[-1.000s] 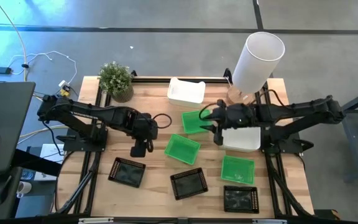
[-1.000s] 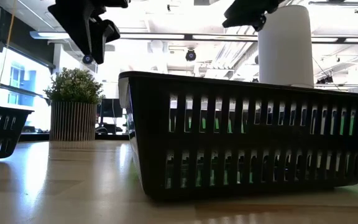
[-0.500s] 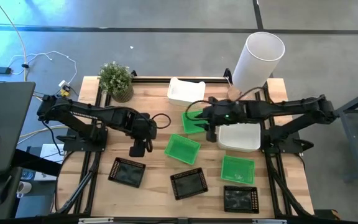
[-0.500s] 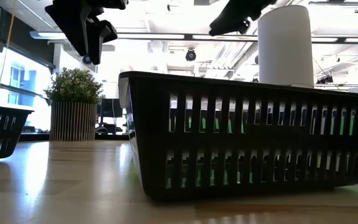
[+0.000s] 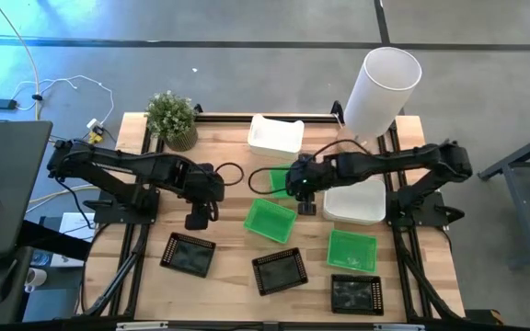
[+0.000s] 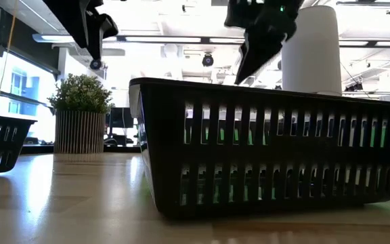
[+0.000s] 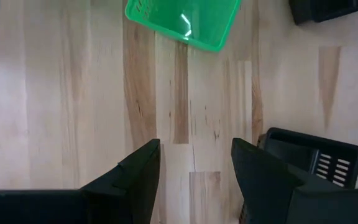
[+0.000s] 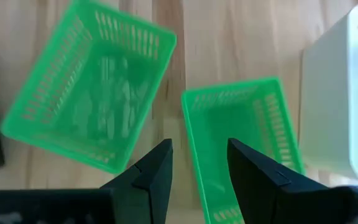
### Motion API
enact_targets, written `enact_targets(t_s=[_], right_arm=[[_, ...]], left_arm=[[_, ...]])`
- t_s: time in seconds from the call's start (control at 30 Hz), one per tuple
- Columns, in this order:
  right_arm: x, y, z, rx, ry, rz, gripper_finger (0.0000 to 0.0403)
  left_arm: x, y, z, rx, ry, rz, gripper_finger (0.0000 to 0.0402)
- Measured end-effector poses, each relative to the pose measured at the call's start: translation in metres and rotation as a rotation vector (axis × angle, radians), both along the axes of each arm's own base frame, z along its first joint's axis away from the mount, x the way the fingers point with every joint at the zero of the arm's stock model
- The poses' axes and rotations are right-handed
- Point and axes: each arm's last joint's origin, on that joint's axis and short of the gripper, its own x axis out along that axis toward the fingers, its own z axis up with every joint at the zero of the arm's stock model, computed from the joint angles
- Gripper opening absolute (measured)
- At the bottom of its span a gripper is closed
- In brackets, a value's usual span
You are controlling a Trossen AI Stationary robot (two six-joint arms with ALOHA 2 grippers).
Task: Stack baskets by color
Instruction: Stack the top green bin on the middle left green bin
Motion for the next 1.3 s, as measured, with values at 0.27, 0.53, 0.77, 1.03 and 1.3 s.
enact_targets(t_s=[0.27,0.53,0.77,1.03,1.3], right_arm=[[0.014,0.000,-0.030,-0.014,0.104,-0.008,0.0140],[0.022,-0.002,-0.059,-0.063,0.206,-0.033,0.0140],[0.027,-0.004,-0.076,-0.067,0.256,-0.069,0.0140],[0.027,-0.011,-0.081,-0.060,0.270,-0.157,0.0120],[0.026,-0.016,-0.081,-0.031,0.278,-0.144,0.0094]], left_arm=[[-0.014,0.000,0.015,-0.002,-0.073,0.001,0.0184],[-0.022,0.000,0.022,-0.006,-0.108,0.010,0.0184],[-0.021,0.000,0.021,-0.005,-0.105,0.009,0.0184],[-0.021,0.000,0.021,-0.005,-0.104,0.008,0.0184],[-0.021,0.000,0.021,-0.002,-0.103,0.000,0.0184]])
